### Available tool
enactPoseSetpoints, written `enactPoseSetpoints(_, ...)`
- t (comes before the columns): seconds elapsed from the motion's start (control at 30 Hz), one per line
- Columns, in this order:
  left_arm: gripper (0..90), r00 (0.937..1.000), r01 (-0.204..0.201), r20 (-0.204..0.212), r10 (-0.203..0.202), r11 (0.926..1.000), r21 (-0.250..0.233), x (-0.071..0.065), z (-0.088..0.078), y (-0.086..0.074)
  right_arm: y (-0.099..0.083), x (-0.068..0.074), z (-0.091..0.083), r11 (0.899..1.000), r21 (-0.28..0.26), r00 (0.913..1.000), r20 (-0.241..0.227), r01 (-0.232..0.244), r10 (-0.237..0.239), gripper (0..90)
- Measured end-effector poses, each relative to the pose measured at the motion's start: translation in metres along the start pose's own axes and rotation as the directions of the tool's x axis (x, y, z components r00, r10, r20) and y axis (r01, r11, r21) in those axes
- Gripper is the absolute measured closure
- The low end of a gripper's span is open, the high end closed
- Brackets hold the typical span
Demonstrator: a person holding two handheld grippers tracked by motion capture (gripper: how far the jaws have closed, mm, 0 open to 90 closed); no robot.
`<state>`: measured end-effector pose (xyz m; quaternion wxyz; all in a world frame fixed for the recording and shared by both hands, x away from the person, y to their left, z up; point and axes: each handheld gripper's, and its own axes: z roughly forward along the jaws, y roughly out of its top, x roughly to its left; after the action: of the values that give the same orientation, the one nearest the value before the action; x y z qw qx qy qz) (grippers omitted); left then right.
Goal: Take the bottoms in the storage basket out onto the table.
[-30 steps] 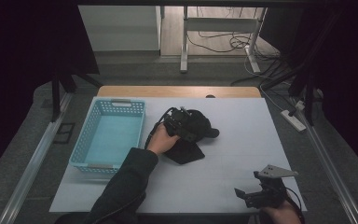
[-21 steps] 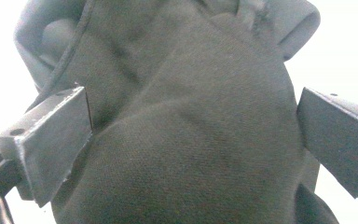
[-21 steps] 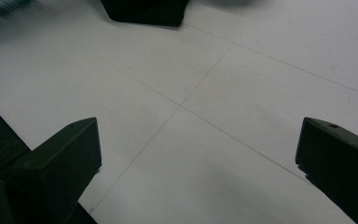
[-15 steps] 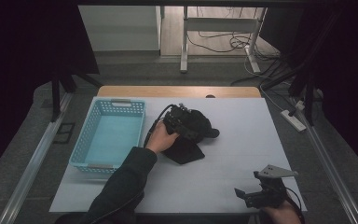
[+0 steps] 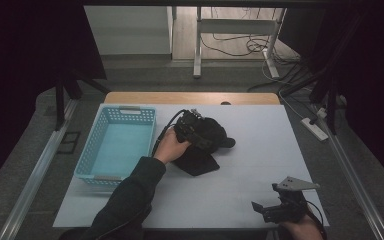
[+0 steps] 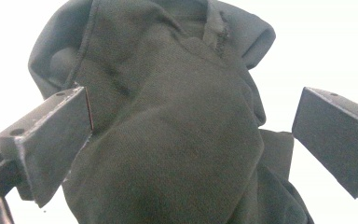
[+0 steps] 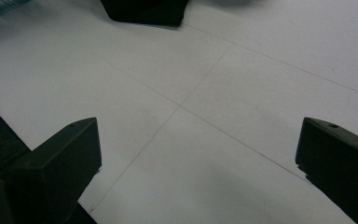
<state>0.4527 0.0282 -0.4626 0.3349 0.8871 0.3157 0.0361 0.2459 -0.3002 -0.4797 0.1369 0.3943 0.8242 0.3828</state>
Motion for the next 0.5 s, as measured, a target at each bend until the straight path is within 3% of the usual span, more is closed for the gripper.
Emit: enactPoseSetpoints(0.5, 0.0, 0.9996, -0.026, 0.013, 0.027, 0.9991, -0.035, -0.001, -0.017, -0.006, 0.0, 0.0, 0.0, 1.0, 0.0, 1.0, 0.001, -0.002, 0.002, 0.3)
